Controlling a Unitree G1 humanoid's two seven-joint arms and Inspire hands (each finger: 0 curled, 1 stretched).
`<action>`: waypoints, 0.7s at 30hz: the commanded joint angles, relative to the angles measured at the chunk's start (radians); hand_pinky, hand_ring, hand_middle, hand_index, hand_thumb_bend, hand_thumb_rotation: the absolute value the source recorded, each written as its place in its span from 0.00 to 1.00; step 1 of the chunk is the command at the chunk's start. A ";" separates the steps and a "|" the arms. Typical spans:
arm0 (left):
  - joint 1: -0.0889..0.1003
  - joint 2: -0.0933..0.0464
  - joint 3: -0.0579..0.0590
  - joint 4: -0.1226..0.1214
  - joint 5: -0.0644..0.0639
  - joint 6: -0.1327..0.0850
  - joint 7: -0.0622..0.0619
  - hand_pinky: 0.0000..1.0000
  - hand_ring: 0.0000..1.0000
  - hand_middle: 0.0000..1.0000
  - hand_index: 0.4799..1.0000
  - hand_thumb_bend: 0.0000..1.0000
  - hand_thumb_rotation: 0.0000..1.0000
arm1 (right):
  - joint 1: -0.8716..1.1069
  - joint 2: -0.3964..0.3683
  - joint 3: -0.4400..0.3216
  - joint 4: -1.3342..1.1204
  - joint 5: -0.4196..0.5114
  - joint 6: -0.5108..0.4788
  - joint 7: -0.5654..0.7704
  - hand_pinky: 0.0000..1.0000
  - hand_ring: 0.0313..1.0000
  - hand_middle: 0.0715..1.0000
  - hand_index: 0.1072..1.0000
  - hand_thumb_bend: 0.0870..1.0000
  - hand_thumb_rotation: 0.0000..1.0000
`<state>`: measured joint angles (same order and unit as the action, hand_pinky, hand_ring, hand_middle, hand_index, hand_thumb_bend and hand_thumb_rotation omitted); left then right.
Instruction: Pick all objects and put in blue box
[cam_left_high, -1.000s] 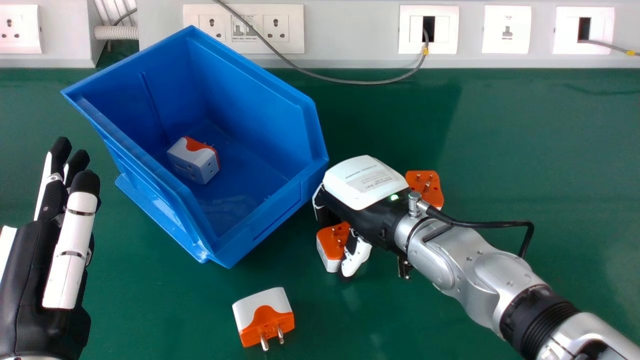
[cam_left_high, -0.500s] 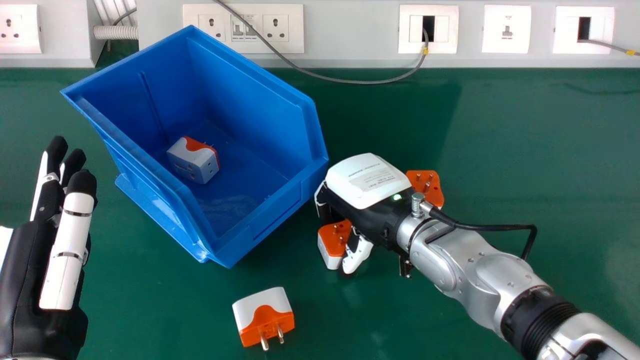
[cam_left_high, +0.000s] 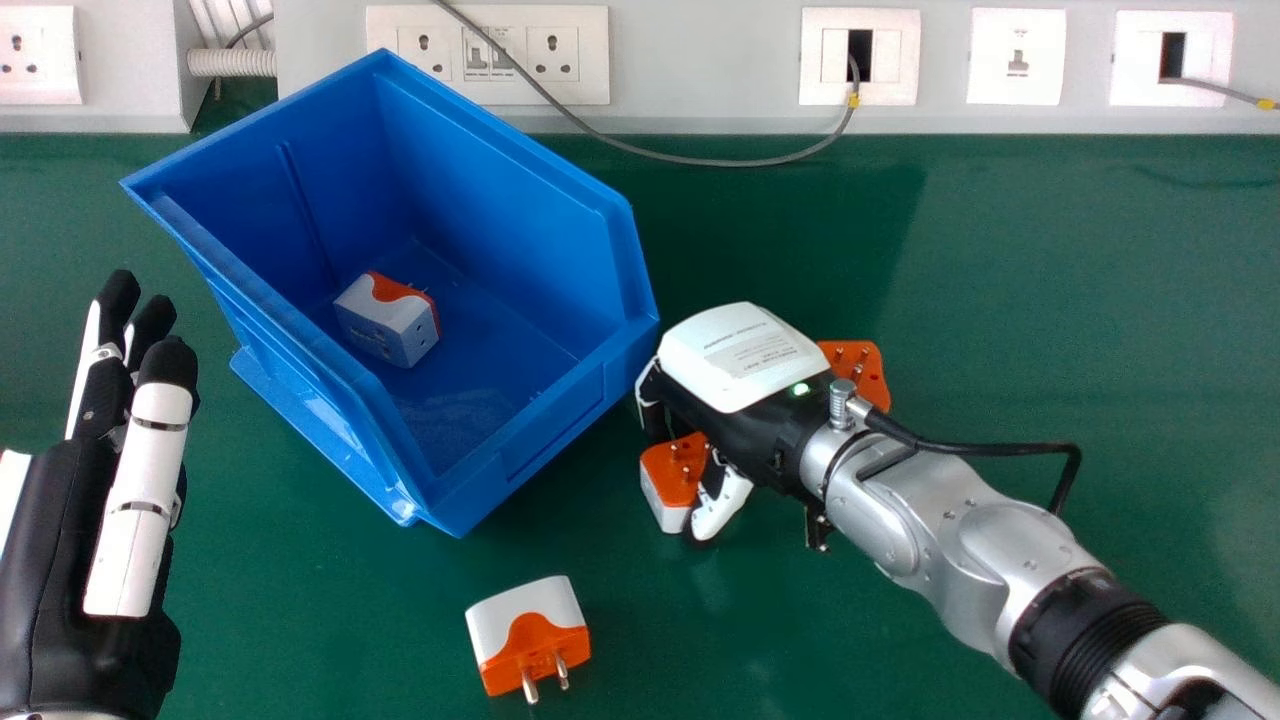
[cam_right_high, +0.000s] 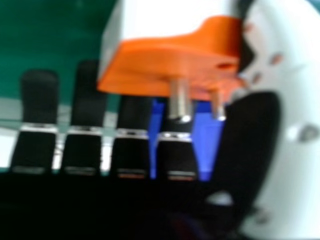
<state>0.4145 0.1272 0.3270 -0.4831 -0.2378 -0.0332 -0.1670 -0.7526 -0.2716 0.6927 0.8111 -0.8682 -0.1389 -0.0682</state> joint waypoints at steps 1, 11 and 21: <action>-0.003 -0.001 0.000 -0.031 -0.002 -0.012 0.007 1.00 1.00 1.00 1.00 0.47 0.85 | 0.006 -0.044 -0.034 -0.039 0.008 0.026 0.019 0.35 0.42 0.46 0.41 0.45 0.00; -0.004 0.000 -0.011 -0.037 0.003 -0.005 0.017 1.00 1.00 1.00 1.00 0.47 0.85 | 0.069 -0.107 -0.067 -0.238 0.003 0.031 0.100 0.34 0.43 0.47 0.40 0.45 0.00; -0.002 0.004 -0.008 -0.023 -0.004 -0.010 0.012 1.00 1.00 1.00 1.00 0.47 0.85 | 0.138 -0.138 -0.116 -0.403 0.015 0.033 0.163 0.34 0.43 0.46 0.40 0.45 0.00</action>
<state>0.4127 0.1264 0.3152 -0.4934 -0.2377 -0.0319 -0.1527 -0.6129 -0.3999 0.5998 0.4412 -0.8657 -0.1011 0.0953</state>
